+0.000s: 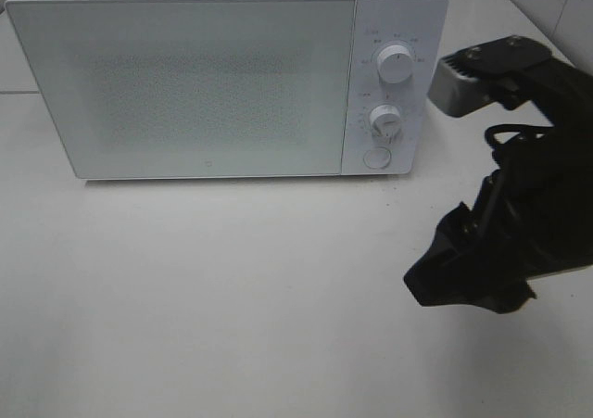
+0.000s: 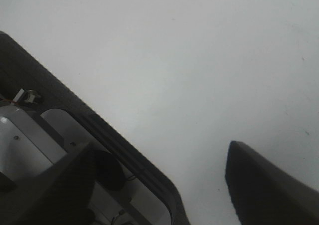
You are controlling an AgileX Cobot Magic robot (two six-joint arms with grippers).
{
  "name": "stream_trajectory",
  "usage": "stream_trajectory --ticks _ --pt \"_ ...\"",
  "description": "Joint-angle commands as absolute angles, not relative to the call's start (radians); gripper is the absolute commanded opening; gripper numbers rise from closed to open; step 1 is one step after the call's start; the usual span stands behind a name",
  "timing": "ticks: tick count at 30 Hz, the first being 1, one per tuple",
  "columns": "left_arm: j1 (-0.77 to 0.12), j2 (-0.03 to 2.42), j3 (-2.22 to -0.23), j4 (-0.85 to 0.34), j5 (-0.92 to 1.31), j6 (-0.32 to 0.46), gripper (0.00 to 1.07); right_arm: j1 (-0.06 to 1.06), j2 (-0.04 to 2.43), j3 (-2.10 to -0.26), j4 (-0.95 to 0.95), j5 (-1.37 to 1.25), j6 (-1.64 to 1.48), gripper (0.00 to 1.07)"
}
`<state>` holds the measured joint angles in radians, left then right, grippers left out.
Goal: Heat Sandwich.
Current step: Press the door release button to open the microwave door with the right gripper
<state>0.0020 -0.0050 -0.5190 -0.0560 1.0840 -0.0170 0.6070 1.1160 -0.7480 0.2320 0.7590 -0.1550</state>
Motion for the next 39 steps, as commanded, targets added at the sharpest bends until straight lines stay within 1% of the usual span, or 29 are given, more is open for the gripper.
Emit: stream_trajectory --ticks 1,7,13,16,17,19,21,25,27,30,32,35,39 --pt "0.006 -0.021 -0.516 -0.059 1.069 -0.019 0.98 0.604 1.04 -0.75 0.225 0.823 -0.16 0.72" --pt "0.006 -0.021 -0.516 -0.059 1.069 -0.019 0.98 0.604 0.907 -0.749 0.224 0.868 -0.142 0.72" --pt "0.006 -0.021 -0.516 -0.059 1.069 -0.019 0.98 0.601 0.701 -0.748 0.146 0.944 -0.107 0.72" --pt "0.006 -0.021 -0.516 -0.059 1.069 -0.019 0.98 0.576 0.651 -0.748 0.13 0.969 -0.08 0.72" --pt "0.006 -0.021 -0.516 -0.059 1.069 -0.019 0.98 0.528 0.601 -0.748 0.113 0.998 -0.062 0.72" --pt "0.006 -0.021 -0.516 -0.059 1.069 -0.019 0.98 0.475 0.542 -0.748 0.1 1.012 -0.059 0.72" --pt "0.006 -0.021 -0.516 -0.059 1.069 -0.019 0.98 0.456 0.512 -0.748 0.093 1.016 -0.059 0.72" --pt "0.006 -0.021 -0.516 -0.059 1.069 -0.019 0.98 0.343 0.349 -0.748 0.066 1.024 -0.059 0.72" --pt "0.006 -0.021 -0.516 -0.059 1.069 -0.019 0.98 0.328 0.318 -0.748 0.067 1.026 -0.058 0.72" --pt "0.006 -0.021 -0.516 -0.059 1.069 -0.019 0.98 0.26 0.218 -0.748 0.064 1.039 -0.045 0.72" --pt "0.006 -0.021 -0.516 -0.059 1.069 -0.019 0.98 0.25 0.2 -0.744 0.062 1.039 -0.041 0.72" --pt "0.006 -0.021 -0.516 -0.059 1.069 -0.019 0.98 0.211 0.126 -0.692 0.053 1.039 -0.039 0.72" --pt "0.006 -0.021 -0.516 -0.059 1.069 -0.019 0.98 0.186 0.084 -0.641 0.04 1.035 -0.039 0.72"
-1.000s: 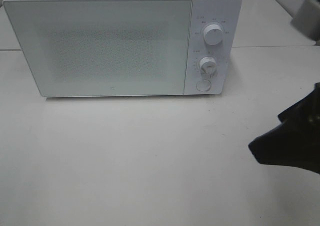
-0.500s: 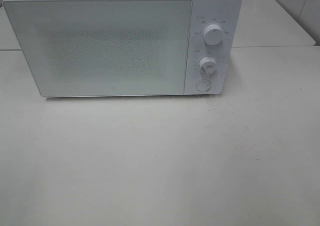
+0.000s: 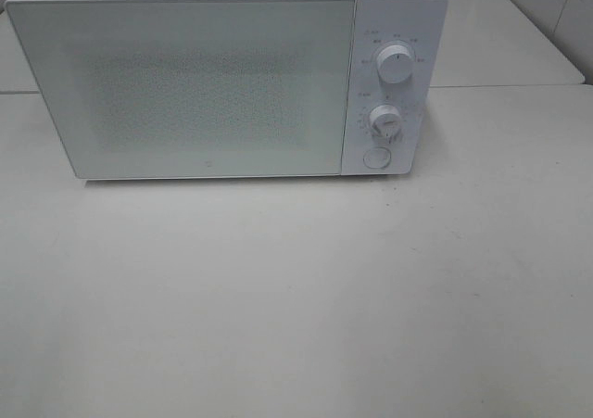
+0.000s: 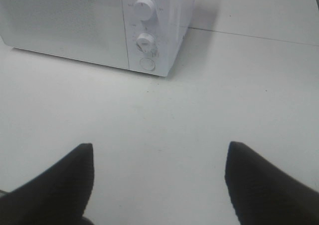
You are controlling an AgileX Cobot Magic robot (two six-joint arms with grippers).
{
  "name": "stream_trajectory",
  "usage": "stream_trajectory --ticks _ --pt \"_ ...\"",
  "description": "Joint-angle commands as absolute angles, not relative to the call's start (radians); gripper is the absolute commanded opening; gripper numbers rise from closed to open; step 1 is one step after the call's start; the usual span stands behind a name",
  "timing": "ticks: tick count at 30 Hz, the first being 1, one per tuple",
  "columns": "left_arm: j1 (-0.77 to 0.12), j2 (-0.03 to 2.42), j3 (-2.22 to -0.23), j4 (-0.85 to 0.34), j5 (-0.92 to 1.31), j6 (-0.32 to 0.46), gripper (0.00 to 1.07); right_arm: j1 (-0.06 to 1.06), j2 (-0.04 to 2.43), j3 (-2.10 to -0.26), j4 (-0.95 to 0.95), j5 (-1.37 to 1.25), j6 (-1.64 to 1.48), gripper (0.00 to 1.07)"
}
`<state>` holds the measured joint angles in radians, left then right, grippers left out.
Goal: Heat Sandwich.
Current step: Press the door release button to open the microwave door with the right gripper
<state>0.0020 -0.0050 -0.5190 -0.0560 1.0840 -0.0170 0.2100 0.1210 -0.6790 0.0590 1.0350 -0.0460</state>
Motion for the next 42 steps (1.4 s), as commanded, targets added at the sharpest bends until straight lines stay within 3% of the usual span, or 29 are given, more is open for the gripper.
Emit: stream_trajectory --ticks 1,9,32,42 --pt "0.006 -0.021 -0.516 -0.059 1.069 -0.019 0.98 0.168 0.058 -0.609 0.019 1.029 -0.037 0.72" --pt "0.006 -0.021 -0.516 -0.059 1.069 -0.019 0.98 0.12 -0.034 -0.491 -0.035 0.995 -0.032 0.72" --pt "0.006 -0.021 -0.516 -0.059 1.069 -0.018 0.98 0.116 -0.032 -0.498 -0.028 0.992 -0.031 0.72" --pt "0.006 -0.021 -0.516 -0.059 1.069 -0.018 0.98 0.116 0.119 -0.564 -0.023 0.878 -0.009 0.72"
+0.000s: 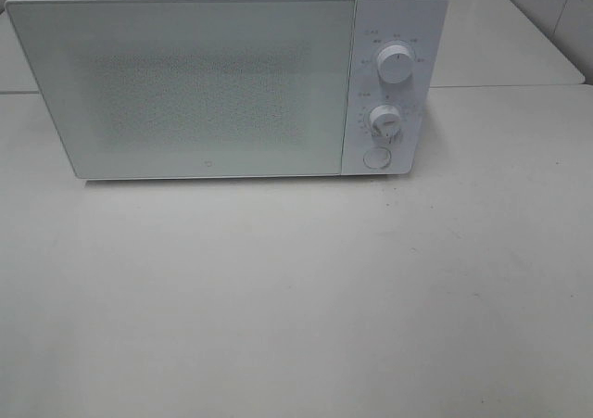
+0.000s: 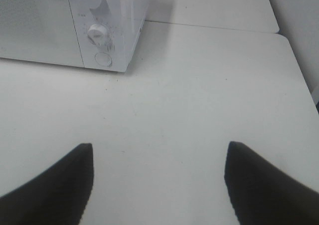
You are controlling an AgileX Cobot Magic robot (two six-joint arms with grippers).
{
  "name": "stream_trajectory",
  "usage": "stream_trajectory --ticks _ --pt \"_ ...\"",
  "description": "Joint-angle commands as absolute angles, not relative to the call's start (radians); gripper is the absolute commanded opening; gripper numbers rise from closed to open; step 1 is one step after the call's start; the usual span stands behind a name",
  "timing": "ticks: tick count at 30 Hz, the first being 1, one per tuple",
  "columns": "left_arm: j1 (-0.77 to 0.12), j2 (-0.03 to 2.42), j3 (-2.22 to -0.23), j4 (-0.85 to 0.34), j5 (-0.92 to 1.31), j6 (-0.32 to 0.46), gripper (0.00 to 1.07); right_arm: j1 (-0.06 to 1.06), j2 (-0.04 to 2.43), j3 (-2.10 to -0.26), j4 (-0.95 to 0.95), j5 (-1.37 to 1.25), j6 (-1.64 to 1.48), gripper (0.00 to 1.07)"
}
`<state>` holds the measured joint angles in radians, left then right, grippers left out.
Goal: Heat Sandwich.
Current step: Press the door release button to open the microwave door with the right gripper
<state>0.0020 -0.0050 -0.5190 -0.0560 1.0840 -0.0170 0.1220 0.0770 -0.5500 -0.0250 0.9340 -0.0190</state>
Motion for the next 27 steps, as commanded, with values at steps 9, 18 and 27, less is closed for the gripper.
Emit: stream_trajectory --ticks 9,18,27 --pt "0.006 -0.021 -0.516 -0.059 1.069 -0.018 0.98 0.116 0.282 -0.563 -0.008 0.671 -0.009 0.72" --pt "0.006 -0.021 -0.516 -0.059 1.069 -0.018 0.98 0.116 0.435 -0.563 -0.007 0.458 0.013 0.72" --pt "0.006 -0.021 -0.516 -0.059 1.069 -0.018 0.98 0.116 0.62 -0.563 0.0 0.312 0.014 0.72"
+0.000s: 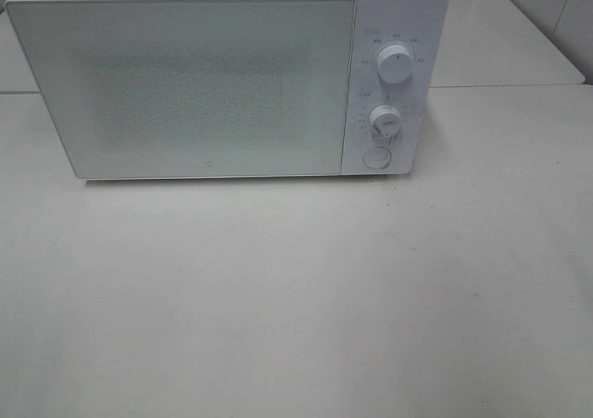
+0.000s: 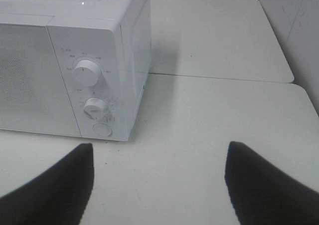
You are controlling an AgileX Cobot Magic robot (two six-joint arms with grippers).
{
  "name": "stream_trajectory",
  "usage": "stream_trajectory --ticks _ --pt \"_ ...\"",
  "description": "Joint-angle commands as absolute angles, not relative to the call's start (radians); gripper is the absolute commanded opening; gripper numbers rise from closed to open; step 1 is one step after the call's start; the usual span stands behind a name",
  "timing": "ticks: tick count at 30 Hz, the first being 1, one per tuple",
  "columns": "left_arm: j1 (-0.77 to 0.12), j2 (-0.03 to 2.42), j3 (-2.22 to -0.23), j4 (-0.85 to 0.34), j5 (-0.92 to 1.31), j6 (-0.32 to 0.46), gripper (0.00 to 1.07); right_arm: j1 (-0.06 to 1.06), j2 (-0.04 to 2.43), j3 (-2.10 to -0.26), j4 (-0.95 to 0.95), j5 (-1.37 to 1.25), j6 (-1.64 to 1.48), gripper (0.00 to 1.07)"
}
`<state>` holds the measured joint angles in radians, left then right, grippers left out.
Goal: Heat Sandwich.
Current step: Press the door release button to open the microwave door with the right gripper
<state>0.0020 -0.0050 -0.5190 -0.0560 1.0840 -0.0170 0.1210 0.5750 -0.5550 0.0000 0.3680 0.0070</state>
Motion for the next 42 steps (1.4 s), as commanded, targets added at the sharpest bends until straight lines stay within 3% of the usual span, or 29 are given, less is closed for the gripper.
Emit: stream_trajectory --ticks 1,18,34,42 --pt "0.006 -0.021 -0.516 -0.059 1.069 -0.018 0.98 0.116 0.637 -0.563 0.0 0.296 0.014 0.72" --pt "0.006 -0.021 -0.516 -0.059 1.069 -0.018 0.98 0.117 0.925 -0.542 0.0 0.067 0.047 0.72" --pt "0.006 -0.021 -0.516 -0.059 1.069 -0.018 0.98 0.12 1.166 -0.316 0.072 -0.532 0.0 0.72" --pt "0.006 -0.021 -0.516 -0.059 1.069 -0.018 0.98 0.261 1.277 -0.294 0.18 -0.67 -0.13 0.72"
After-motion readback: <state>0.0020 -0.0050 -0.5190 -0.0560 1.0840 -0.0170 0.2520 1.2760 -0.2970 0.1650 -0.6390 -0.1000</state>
